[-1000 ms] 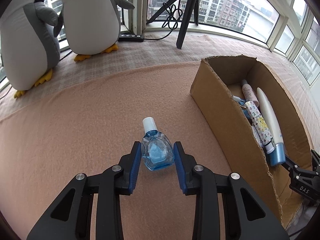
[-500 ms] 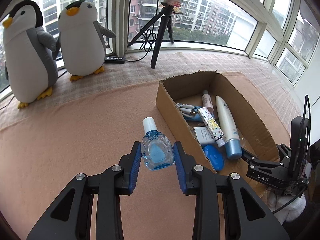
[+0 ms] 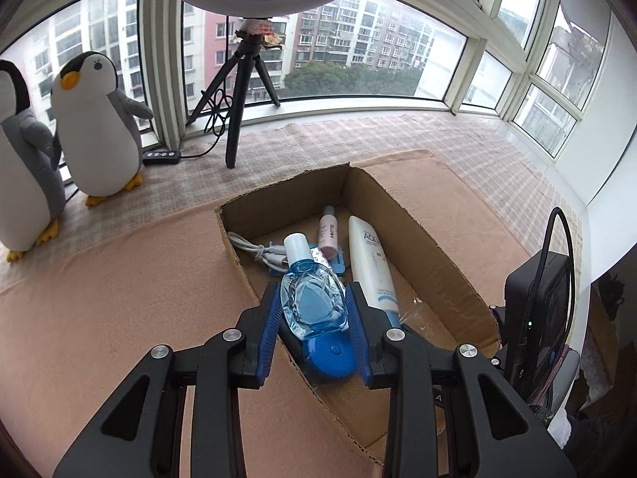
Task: Organize rigid objects
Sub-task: 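Carry the blue eye-drop bottle into the box and open the left gripper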
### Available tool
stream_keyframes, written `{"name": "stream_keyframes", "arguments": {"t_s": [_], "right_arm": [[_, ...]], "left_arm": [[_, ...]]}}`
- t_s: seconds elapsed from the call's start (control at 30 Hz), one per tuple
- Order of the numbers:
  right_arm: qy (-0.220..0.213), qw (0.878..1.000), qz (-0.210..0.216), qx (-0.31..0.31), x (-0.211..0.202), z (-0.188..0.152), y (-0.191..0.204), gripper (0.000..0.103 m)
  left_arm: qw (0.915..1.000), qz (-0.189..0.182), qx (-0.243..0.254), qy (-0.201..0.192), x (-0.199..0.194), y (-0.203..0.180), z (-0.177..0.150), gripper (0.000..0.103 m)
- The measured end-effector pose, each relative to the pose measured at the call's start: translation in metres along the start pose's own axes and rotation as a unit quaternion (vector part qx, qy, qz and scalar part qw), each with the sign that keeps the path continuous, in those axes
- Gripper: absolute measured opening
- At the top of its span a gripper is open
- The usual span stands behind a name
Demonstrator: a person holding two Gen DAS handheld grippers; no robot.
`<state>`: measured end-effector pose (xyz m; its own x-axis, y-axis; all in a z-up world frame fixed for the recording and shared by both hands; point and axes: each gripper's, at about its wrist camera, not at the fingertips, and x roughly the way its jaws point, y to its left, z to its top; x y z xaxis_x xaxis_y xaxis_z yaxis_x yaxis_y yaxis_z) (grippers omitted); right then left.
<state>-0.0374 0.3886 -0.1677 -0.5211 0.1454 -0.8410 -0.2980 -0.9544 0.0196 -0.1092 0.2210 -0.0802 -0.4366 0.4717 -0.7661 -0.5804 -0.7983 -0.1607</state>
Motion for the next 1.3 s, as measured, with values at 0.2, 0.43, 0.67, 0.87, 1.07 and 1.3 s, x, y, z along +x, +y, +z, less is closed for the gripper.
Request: {"name": "stream_keyframes", "arguments": {"t_s": [0.2, 0.43, 0.67, 0.87, 1.07, 1.3], "right_arm": [[0.000, 1.000, 0.000, 0.000, 0.000, 0.001, 0.000, 0.080], [0.000, 1.000, 0.000, 0.000, 0.000, 0.001, 0.000, 0.080], [0.000, 1.000, 0.000, 0.001, 0.000, 0.001, 0.001, 0.080], [0.000, 1.000, 0.000, 0.001, 0.000, 0.001, 0.001, 0.080], [0.001, 1.000, 0.000, 0.001, 0.000, 0.001, 0.001, 0.080], [0.001, 1.000, -0.001, 0.000, 0.000, 0.001, 0.001, 0.080]], "left_arm": [[0.9999, -0.002, 0.006, 0.010, 0.016, -0.012, 0.008, 0.031], [0.9997, 0.012, 0.015, 0.013, 0.027, -0.016, 0.013, 0.031], [0.9995, 0.014, 0.023, 0.019, 0.031, -0.018, 0.012, 0.031], [0.9995, 0.016, 0.021, 0.018, 0.031, -0.017, 0.013, 0.031], [0.9994, 0.018, 0.019, 0.021, 0.033, -0.015, 0.013, 0.031], [0.9995, 0.023, 0.014, 0.013, 0.033, -0.012, 0.015, 0.076]]}}
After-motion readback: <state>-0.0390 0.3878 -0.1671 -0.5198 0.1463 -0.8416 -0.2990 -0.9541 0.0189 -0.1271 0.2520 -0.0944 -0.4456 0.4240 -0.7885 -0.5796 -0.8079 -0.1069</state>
